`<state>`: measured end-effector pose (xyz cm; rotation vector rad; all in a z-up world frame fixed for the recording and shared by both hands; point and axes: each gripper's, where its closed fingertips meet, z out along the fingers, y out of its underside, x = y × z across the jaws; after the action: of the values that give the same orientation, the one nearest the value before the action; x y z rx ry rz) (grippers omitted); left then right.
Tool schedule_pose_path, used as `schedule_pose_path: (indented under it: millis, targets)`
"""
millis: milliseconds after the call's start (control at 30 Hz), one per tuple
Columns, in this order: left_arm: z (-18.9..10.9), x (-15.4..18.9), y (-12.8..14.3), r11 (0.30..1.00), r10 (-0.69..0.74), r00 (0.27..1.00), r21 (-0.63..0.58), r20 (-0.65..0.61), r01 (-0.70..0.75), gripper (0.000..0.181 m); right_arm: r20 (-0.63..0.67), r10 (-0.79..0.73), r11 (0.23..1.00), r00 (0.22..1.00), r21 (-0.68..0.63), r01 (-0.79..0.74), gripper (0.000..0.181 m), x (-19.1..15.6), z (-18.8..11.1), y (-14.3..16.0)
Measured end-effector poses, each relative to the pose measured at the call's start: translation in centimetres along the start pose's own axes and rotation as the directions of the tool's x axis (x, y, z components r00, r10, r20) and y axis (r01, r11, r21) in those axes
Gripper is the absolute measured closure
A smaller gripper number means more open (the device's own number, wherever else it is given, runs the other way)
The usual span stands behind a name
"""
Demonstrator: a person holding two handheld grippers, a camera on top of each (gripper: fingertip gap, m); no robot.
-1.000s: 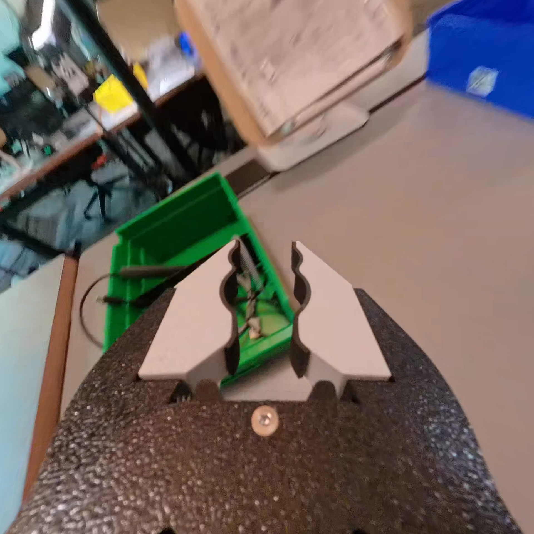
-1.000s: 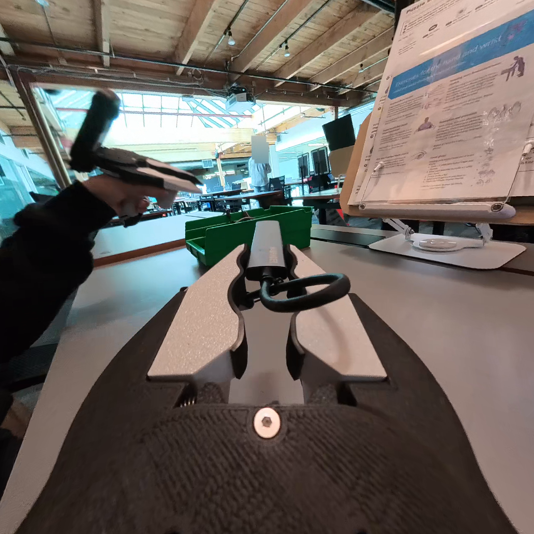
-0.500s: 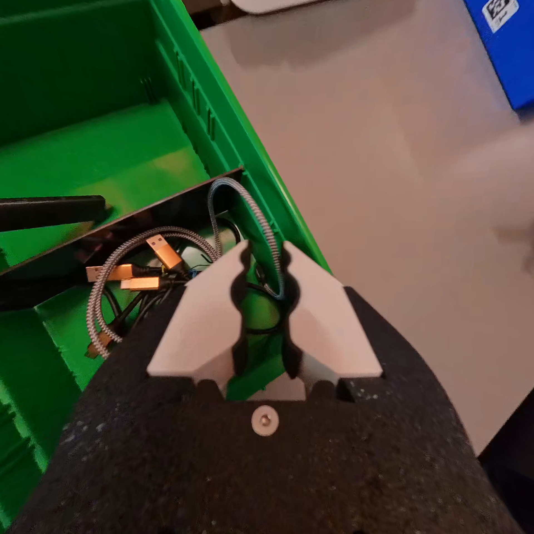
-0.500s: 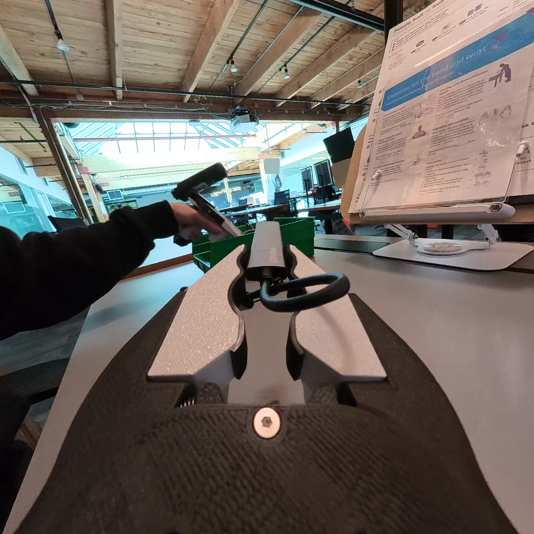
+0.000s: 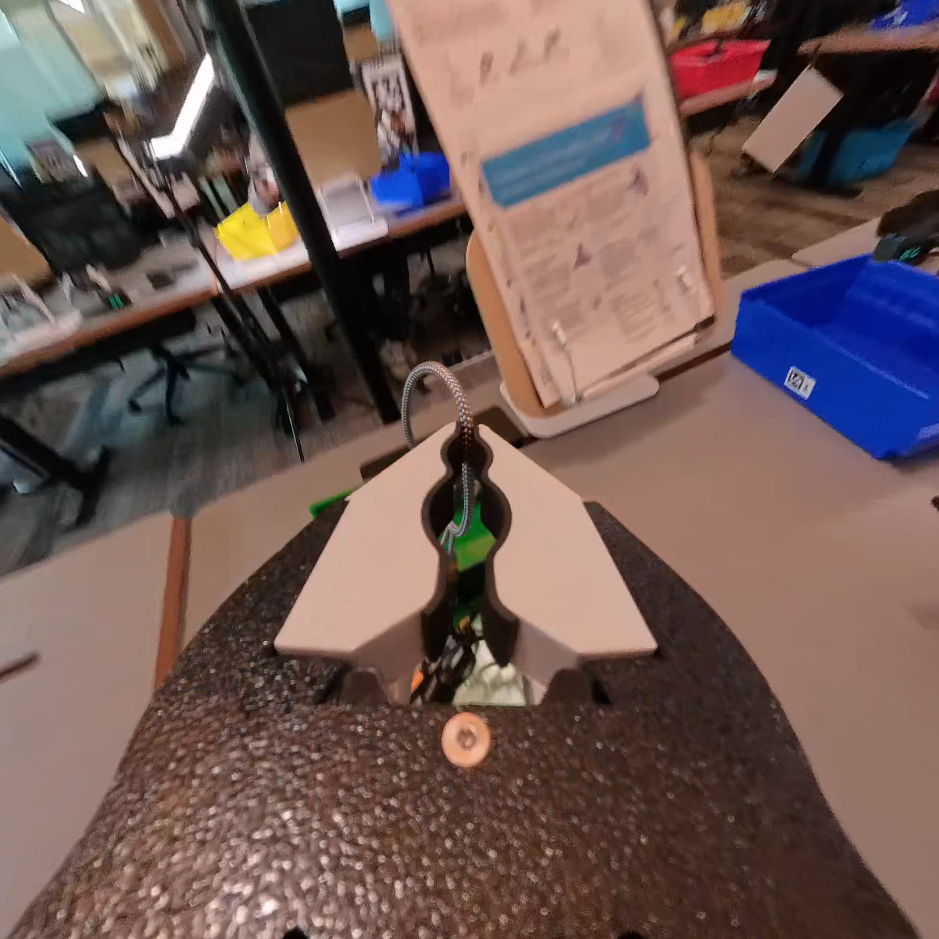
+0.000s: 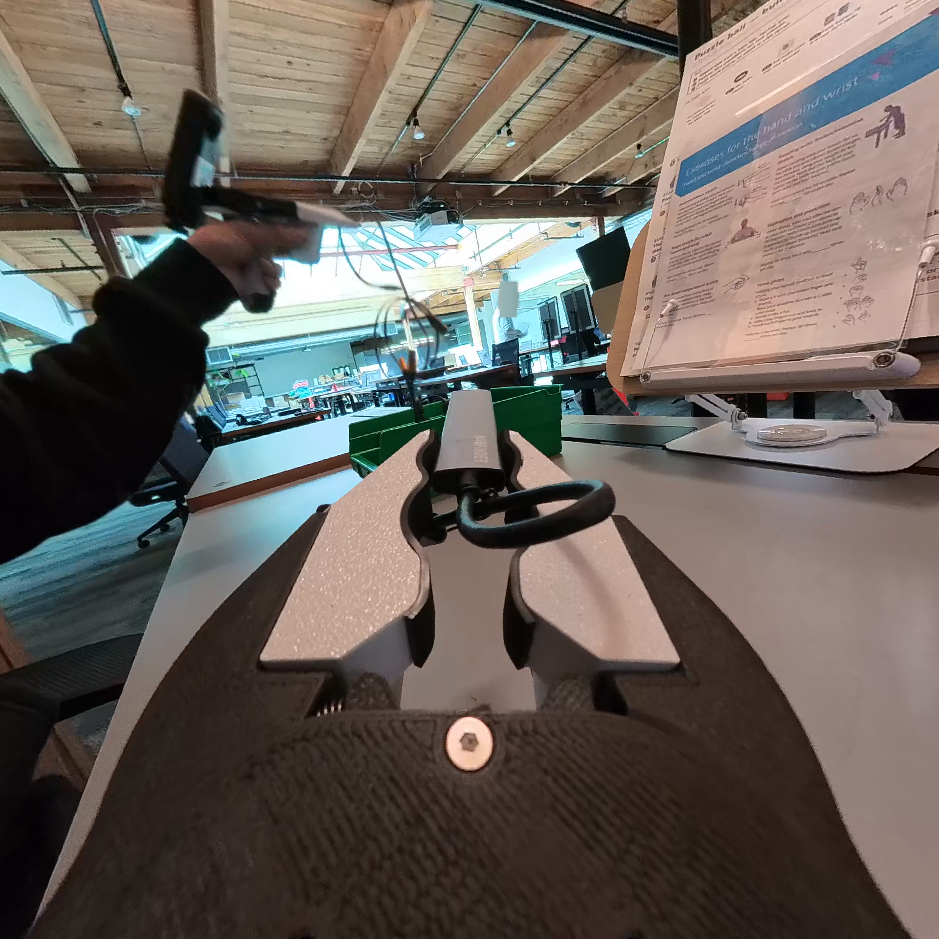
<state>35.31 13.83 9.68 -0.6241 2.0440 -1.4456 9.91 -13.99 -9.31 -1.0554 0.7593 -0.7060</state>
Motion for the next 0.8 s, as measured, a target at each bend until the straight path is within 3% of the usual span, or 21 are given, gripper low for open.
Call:
schedule_pose_path:
  millis: [33,100,200,333,533,667,800]
  targets:
    - [-0.6,0.5,-1.6,0.998,0.039,0.999,0.044,0.006,-0.040,0.181,-0.002,0.000,1.000,1.000,0.003,0.000,0.158,0.0,0.0,0.0]
    - [-1.7,1.5,-4.3,0.988,0.098,0.995,0.115,0.025,-0.100,0.181,-0.002,0.007,1.000,1.000,0.008,-0.007,0.158,0.1,-0.1,-0.1]
    - [-2.6,5.5,-7.0,0.972,0.151,0.986,0.193,-0.073,-0.134,0.181,-0.009,0.024,0.999,1.000,0.026,-0.024,0.158,0.3,-0.3,-0.3]
    - [-2.6,11.2,-7.0,0.961,0.214,0.959,0.218,-0.186,-0.172,0.181,-0.026,0.042,0.998,0.999,0.051,-0.041,0.158,0.8,-0.8,-0.7]
    - [-1.3,21.5,-1.8,0.982,0.149,0.857,0.179,-0.494,-0.068,0.181,-0.074,0.011,0.996,0.997,0.085,-0.004,0.158,1.6,-2.2,-1.7]
    - [-0.4,27.0,2.2,0.983,-0.059,0.718,0.084,-0.694,0.162,0.181,-0.086,0.015,0.994,0.996,0.113,-0.005,0.158,2.0,-2.7,-2.1]
    - [1.5,29.2,6.8,0.931,-0.282,0.581,-0.071,-0.764,0.358,0.181,-0.081,0.001,0.994,0.997,0.105,0.007,0.158,1.7,-2.7,-2.0]
